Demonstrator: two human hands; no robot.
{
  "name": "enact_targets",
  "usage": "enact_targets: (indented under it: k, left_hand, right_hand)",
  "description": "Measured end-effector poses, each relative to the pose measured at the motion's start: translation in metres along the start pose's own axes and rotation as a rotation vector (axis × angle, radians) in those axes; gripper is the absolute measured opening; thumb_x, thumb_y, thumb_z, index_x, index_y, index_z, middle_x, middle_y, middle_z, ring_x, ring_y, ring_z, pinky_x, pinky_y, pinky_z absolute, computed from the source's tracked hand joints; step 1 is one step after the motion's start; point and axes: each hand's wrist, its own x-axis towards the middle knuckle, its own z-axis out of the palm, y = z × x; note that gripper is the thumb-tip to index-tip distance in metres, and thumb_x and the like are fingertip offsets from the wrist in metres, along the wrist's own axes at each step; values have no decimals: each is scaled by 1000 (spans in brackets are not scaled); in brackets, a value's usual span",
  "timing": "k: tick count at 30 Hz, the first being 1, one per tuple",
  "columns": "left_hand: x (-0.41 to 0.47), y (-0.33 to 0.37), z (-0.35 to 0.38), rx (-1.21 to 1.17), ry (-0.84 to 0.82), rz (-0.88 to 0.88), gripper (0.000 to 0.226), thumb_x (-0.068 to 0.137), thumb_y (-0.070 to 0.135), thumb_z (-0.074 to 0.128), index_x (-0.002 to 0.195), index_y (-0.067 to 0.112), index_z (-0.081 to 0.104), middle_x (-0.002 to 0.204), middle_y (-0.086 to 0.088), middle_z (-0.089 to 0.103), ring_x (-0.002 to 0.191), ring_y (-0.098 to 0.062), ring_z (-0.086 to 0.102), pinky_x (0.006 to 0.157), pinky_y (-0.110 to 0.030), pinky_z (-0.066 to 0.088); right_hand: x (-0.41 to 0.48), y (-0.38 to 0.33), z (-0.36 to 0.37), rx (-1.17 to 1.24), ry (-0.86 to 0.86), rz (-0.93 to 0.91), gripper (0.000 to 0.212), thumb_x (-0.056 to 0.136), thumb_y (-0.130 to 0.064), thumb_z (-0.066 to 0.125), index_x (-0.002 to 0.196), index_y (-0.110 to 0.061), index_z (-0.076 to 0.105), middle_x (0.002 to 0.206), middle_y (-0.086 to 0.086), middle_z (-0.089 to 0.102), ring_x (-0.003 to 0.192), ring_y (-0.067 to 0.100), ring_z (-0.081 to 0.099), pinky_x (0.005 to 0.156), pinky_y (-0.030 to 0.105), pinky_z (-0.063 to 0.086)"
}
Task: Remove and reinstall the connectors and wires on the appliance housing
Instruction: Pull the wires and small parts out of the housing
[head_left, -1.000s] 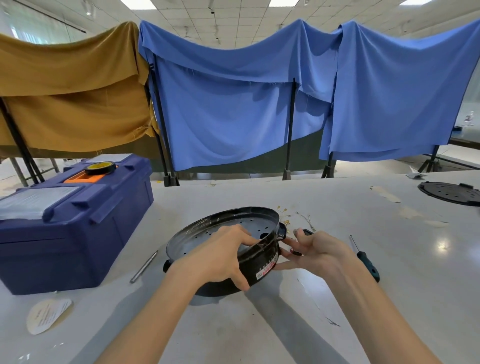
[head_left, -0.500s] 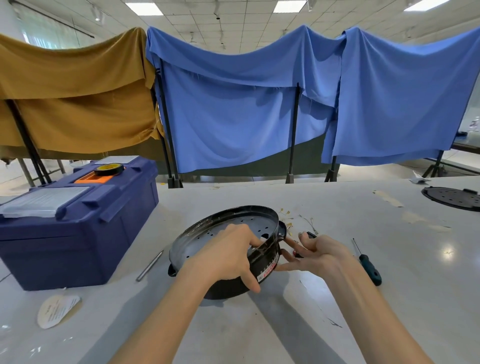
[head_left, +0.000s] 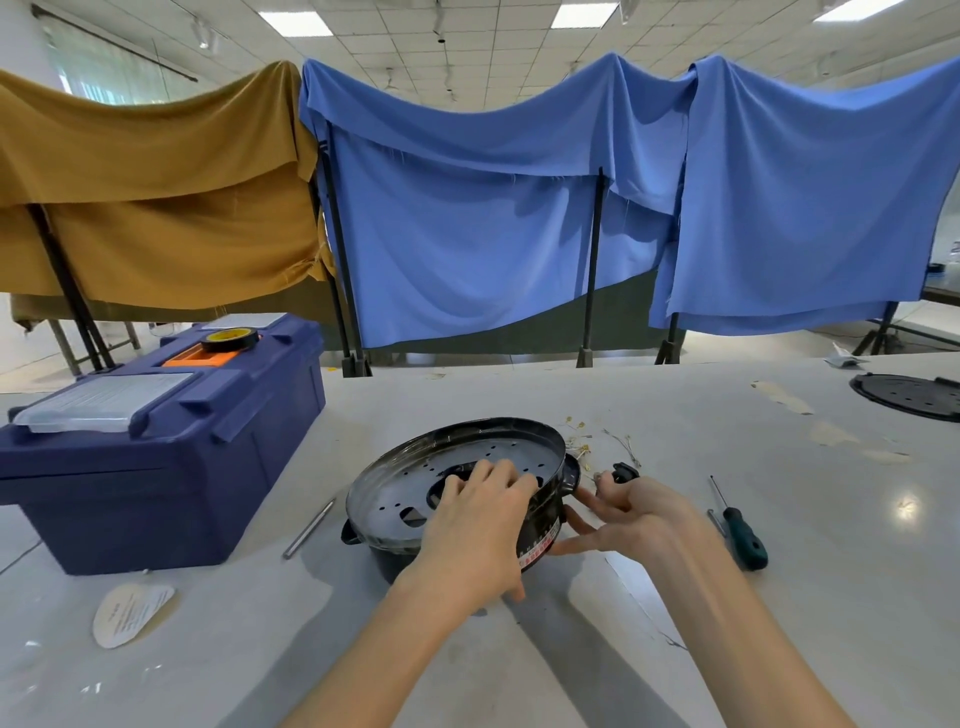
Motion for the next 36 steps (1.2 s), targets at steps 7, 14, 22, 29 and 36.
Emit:
enact_targets:
  k: [7, 14, 22, 29, 36]
  left_hand:
    - [-3, 3, 10, 29, 0, 28, 87, 57, 36, 88, 126, 20, 38, 119, 4, 40, 115, -18, 37, 99, -35, 30]
    - [-6, 4, 17, 4, 99, 57, 61, 67, 13, 76, 115, 20, 40, 108, 6, 39, 105, -17, 42, 82, -27, 26]
    - [0, -9, -6, -106, 55, 12, 62, 59, 25, 81, 103, 29, 37, 95, 11, 36, 86, -13, 37, 56, -28, 26]
    - [13, -23, -26, -234, 71, 16, 72, 51, 32, 85, 111, 30, 45, 99, 14, 48, 95, -14, 50, 69, -38, 50]
    - [26, -37, -40, -366, 4, -9, 75, 50, 31, 89, 115, 31, 51, 104, 11, 59, 97, -15, 57, 79, -40, 56]
  right_hand:
    - [-3, 5, -1, -12, -29, 25, 32, 99, 6, 33, 76, -5, 51, 130, 15, 60, 109, 40, 47, 88, 84, 23]
    - [-5, 5, -2, -16, -34, 54, 33, 99, 6, 33, 73, -4, 51, 107, 17, 61, 106, 40, 46, 90, 83, 22]
    - [-5, -2, 2, 31, -66, 71, 36, 98, 6, 31, 74, -4, 55, 99, 20, 62, 111, 42, 45, 76, 83, 27]
    - [-15, -16, 9, 94, -149, 35, 35, 97, 7, 32, 78, -1, 60, 113, 20, 58, 117, 42, 45, 73, 83, 30]
    - [-22, -15, 13, 70, -285, -70, 27, 97, 10, 34, 86, 0, 57, 111, 21, 57, 115, 40, 53, 71, 79, 36]
